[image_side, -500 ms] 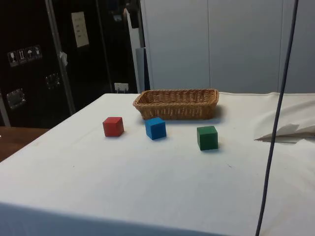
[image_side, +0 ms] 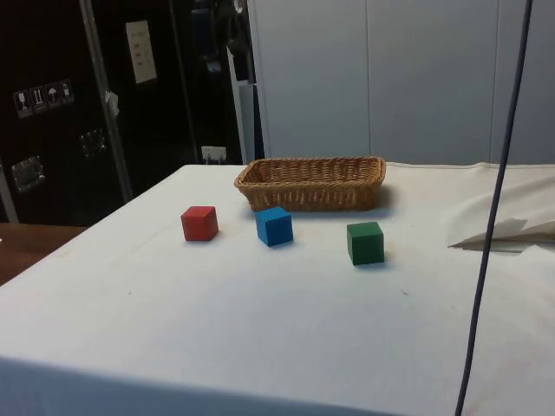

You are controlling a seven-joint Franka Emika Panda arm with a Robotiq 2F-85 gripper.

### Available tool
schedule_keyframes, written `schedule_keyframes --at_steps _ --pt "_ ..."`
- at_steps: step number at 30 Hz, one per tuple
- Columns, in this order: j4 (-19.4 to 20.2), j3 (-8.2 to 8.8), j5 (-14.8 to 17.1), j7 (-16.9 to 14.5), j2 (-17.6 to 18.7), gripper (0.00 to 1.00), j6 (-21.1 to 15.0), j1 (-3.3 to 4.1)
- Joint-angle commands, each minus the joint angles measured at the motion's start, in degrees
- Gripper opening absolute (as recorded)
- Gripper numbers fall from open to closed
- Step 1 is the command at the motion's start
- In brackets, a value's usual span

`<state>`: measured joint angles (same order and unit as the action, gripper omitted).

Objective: Pick up the blue cube and place it into the basket.

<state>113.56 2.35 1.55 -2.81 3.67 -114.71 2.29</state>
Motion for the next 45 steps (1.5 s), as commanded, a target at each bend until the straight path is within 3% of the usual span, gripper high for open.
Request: schedule_keyframes --at_steps 1,2,10,11,17,19,22,45 --pt "0.69 -0.06 -0.29 -0.06 -0.06 1.0 -1.32 0.11" --pt "0.46 0.0 0.0 -0.17 0.0 1.0 -0.57 0.0" --pt "4.3 -0.69 -0.29 -1.6 -0.23 1.0 -6.07 0.17" --pt "3.67 -0.63 0.0 -1.49 0.0 1.0 -4.93 0.06" --pt "6.65 -0.8 -0.11 -3.61 0.0 1.0 -9.45 0.11" --pt "6.65 -0.8 0.0 -3.78 0.0 1.0 -9.05 0.06" --pt "7.91 -0.8 -0.11 -5.39 0.17 1.0 -11.29 0.11" --pt "10.94 0.57 -0.46 -15.07 2.98 1.0 -17.65 -0.29"
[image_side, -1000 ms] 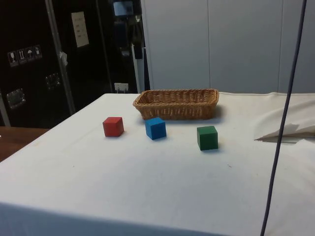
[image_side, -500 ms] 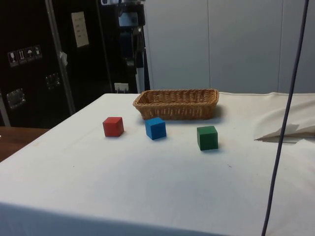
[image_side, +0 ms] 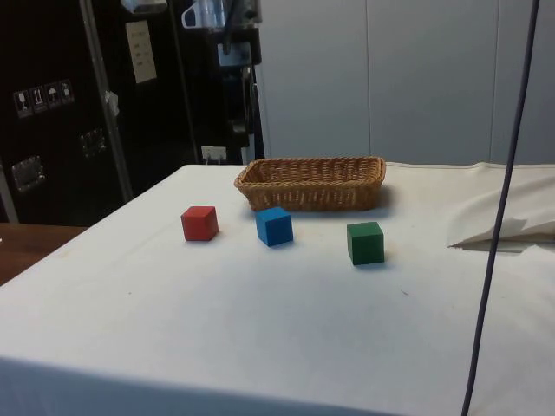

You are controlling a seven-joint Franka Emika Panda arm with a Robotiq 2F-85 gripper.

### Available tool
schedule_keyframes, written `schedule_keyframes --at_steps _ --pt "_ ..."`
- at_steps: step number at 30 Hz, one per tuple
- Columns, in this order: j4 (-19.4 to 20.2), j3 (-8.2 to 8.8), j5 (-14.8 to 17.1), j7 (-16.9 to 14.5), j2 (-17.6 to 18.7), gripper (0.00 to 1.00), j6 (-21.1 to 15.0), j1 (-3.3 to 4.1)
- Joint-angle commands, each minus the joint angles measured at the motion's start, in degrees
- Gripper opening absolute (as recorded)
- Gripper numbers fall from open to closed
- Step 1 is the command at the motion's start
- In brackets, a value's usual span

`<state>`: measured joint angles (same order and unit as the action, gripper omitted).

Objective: Pick up the blue cube and place it into the basket.

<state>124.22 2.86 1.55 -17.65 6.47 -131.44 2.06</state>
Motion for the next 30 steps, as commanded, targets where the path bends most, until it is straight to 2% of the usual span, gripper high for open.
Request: schedule_keyframes --at_steps 1,4,5,11,12,19,20,21,29,30 --pt "0.4 0.17 -0.46 -0.69 0.34 1.0 -1.15 -0.06" --pt "0.74 0.46 -0.52 -2.41 0.97 1.0 -2.18 -0.17" --pt "0.52 0.4 0.0 -2.23 0.86 1.0 -1.49 -0.11" --pt "1.38 0.74 -0.52 -5.04 2.18 1.0 -4.76 -0.06" --pt "1.03 0.74 0.0 -5.16 2.18 1.0 -3.72 -0.11" --pt "3.44 0.69 -0.86 -6.07 3.21 1.0 -9.11 0.06" --pt "3.78 0.69 -0.86 -6.19 3.32 1.0 -9.74 0.06" --pt "3.67 0.63 -0.29 -6.42 3.15 1.0 -8.88 -0.06" --pt "6.13 0.74 -1.15 -7.1 5.1 1.0 -14.9 0.06" --pt "5.84 0.57 -0.57 -7.28 4.81 1.0 -13.75 0.0"
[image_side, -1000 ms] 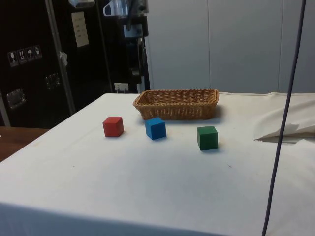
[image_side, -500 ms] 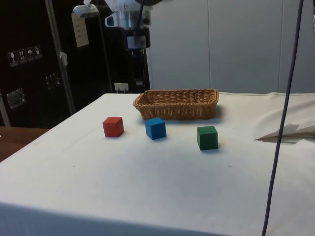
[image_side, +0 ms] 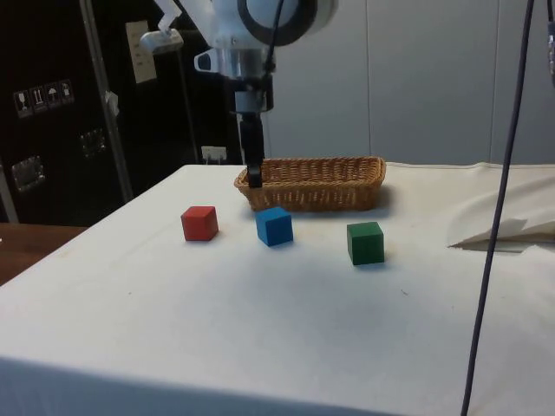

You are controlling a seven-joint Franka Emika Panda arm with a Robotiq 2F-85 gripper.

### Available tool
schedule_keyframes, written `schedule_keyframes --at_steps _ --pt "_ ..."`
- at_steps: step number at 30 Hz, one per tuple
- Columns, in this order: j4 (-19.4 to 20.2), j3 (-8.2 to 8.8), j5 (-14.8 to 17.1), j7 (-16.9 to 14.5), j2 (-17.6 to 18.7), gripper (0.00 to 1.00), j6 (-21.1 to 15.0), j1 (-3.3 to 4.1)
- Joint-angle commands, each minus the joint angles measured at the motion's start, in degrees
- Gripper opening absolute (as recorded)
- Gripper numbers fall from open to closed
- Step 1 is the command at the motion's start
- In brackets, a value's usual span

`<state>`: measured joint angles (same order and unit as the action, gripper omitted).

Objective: Pick up the blue cube and place it into the basket.

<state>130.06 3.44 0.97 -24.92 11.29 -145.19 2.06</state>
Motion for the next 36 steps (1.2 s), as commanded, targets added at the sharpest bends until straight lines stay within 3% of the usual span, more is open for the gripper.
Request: schedule_keyframes --at_steps 1,8,9,11,17,22,25,26,33,34,36 --pt "0.4 0.17 -0.63 0.11 0.52 1.0 -1.6 0.11" --pt "1.09 0.29 -0.69 -0.97 2.86 1.0 -5.61 0.06" --pt "0.92 0.06 -0.06 -1.09 2.64 1.0 -4.58 -0.06" --pt "1.32 0.52 -0.57 -1.83 3.78 1.0 -7.05 -0.17" --pt "1.6 1.09 -0.06 -3.38 4.81 1.0 -8.08 -0.29" --pt "2.46 1.83 -0.11 -5.79 6.07 1.0 -10.94 -0.57" --pt "2.35 2.23 -0.06 -6.13 6.47 1.0 -10.71 -0.34" --pt "2.75 2.35 -0.17 -6.7 7.1 1.0 -12.61 -0.4" --pt "3.84 2.64 -0.46 -7.62 9.22 1.0 -16.44 -0.23" --pt "3.27 2.41 -0.06 -7.45 8.65 1.0 -14.61 -0.34" --pt "4.3 2.64 -0.52 -7.85 9.63 1.0 -17.48 -0.17"
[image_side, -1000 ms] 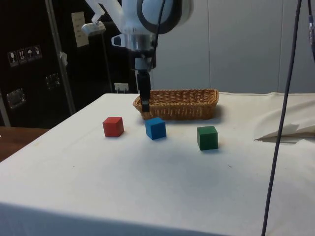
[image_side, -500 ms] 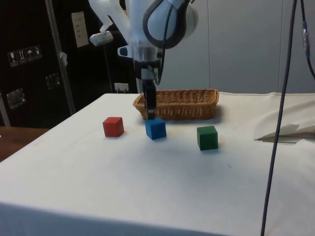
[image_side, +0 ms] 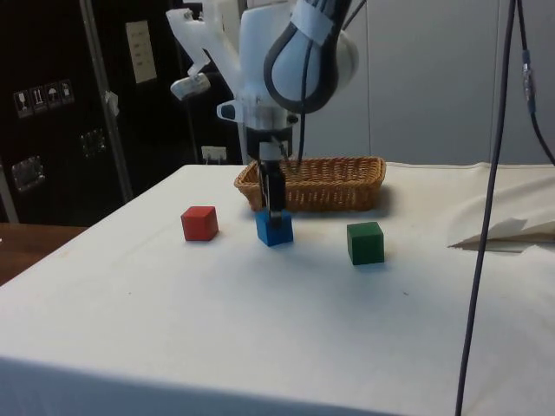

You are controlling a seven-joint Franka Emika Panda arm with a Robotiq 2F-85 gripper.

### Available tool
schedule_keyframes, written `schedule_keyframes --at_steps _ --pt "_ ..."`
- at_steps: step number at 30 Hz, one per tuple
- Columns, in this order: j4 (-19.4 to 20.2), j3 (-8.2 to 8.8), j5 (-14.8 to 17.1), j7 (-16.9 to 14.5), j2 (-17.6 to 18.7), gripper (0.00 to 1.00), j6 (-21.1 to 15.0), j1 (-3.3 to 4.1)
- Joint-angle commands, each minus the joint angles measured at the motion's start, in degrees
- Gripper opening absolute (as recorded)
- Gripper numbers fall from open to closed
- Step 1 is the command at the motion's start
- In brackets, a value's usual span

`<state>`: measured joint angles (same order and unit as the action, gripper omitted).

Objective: Pick up the blue cube and place it into the basket.

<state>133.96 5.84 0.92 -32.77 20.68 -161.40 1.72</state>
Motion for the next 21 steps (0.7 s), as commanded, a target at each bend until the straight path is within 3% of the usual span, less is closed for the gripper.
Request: schedule_keyframes --at_steps 1,7,8,9,13,17,18,19,21 --pt "0.57 0.29 -0.46 -0.11 0.46 1.0 -1.72 0.17" --pt "1.66 0.69 -0.74 -0.8 1.83 1.0 -4.41 0.52" --pt "1.55 0.0 0.0 -1.15 1.55 1.0 -3.55 0.0" --pt "1.66 0.8 -0.86 -0.8 1.95 1.0 -4.64 0.63" --pt "1.6 1.2 -1.2 -0.52 2.12 1.0 -4.81 0.97" --pt "1.6 0.69 -0.74 -0.86 2.12 1.0 -4.58 0.57" --pt "1.55 0.0 -0.17 -1.32 2.06 1.0 -4.3 0.06" --pt "1.6 0.57 -0.69 -0.92 2.12 1.0 -4.53 0.52" --pt "1.55 0.46 -0.52 -1.03 2.06 0.89 -4.47 0.4"
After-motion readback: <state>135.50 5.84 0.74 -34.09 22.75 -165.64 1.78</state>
